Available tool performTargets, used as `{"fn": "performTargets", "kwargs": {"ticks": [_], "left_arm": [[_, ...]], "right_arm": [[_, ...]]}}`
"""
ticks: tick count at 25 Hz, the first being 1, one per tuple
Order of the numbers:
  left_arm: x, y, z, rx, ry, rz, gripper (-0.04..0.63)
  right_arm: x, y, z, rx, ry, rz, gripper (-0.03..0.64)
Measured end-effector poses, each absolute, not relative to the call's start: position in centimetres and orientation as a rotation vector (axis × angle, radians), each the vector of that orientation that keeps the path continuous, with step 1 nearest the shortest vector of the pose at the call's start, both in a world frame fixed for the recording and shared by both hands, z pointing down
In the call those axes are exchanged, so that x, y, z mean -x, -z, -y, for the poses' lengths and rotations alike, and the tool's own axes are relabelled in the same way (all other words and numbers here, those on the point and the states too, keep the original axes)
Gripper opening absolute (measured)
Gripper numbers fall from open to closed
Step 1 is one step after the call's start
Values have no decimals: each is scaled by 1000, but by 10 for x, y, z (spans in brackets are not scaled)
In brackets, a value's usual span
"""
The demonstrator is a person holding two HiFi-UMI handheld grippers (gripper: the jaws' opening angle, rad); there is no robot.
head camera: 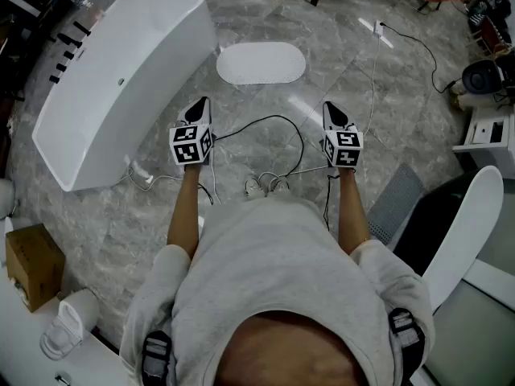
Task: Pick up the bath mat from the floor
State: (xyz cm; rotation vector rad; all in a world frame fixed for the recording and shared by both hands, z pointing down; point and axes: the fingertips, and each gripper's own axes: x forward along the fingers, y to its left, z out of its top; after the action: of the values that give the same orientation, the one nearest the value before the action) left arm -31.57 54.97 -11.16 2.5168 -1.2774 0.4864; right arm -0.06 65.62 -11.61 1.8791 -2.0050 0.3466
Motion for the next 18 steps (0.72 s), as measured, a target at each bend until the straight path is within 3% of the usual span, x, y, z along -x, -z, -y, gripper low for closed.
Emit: {"fn": "performTargets", "kwargs": {"ticks": [13, 14, 15, 16, 18], "left_arm": [[303, 107, -545, -2551, -495, 1209, 17], [300, 105, -547, -2557, -495, 1174, 58], [297, 102, -548, -2558, -494, 1132, 180], [294, 98, -550, -2554, -495, 1098, 248], [292, 93, -551, -2545, -501, 1057, 283]], "right_arm": [[6, 121, -652, -1902, -349, 2059, 15], [8, 122, -651, -1898, -353, 2087, 22], [10, 123, -649, -1891, -358, 2109, 145], [12, 123, -648, -1887, -359, 2122, 229], [14, 125, -645, -1898, -345, 2133, 260]]}}
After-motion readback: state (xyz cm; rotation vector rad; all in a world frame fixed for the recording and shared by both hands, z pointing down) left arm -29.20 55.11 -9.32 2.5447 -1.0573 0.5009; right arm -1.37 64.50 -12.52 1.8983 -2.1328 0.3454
